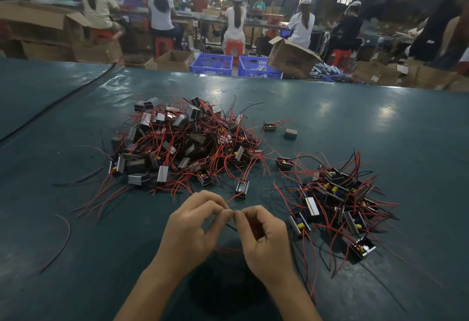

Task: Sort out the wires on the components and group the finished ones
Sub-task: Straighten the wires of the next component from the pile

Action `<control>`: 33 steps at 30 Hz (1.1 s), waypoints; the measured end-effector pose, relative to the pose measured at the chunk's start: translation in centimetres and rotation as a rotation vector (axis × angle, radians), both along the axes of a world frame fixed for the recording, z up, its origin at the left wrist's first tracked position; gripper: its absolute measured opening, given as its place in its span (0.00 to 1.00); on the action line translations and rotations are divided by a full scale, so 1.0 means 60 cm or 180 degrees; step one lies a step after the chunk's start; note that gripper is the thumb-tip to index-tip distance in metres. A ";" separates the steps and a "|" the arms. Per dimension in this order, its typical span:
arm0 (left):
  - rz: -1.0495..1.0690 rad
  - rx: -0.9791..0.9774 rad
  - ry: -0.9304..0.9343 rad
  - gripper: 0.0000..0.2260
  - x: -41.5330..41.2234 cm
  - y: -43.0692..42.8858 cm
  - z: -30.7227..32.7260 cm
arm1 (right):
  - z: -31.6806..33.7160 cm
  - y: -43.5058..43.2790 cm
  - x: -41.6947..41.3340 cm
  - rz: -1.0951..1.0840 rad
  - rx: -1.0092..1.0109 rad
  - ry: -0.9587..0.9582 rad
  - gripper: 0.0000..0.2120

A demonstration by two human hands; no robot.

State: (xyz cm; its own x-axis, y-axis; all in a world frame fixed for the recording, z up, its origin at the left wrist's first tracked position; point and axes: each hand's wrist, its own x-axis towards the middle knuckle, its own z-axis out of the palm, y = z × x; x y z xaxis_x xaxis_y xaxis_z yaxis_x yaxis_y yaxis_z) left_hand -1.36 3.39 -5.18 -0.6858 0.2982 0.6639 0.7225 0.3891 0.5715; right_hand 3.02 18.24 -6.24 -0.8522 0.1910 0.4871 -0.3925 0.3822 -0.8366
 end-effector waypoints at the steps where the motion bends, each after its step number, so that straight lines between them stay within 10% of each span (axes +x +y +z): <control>1: 0.0024 0.0120 -0.0180 0.13 0.002 0.004 0.001 | -0.001 0.000 0.000 -0.0169 0.0234 0.0073 0.09; 8: -0.0243 0.1073 -0.1773 0.16 0.013 0.030 0.013 | -0.001 -0.001 0.000 -0.0568 0.0812 0.0476 0.13; 20: -0.0389 0.0359 -0.0399 0.04 0.001 0.000 0.010 | 0.000 0.011 -0.009 0.0226 -0.0608 -0.0232 0.12; 33: -0.0255 0.0182 -0.1096 0.04 0.004 0.005 0.005 | -0.007 0.009 -0.002 -0.0693 0.1103 0.0399 0.14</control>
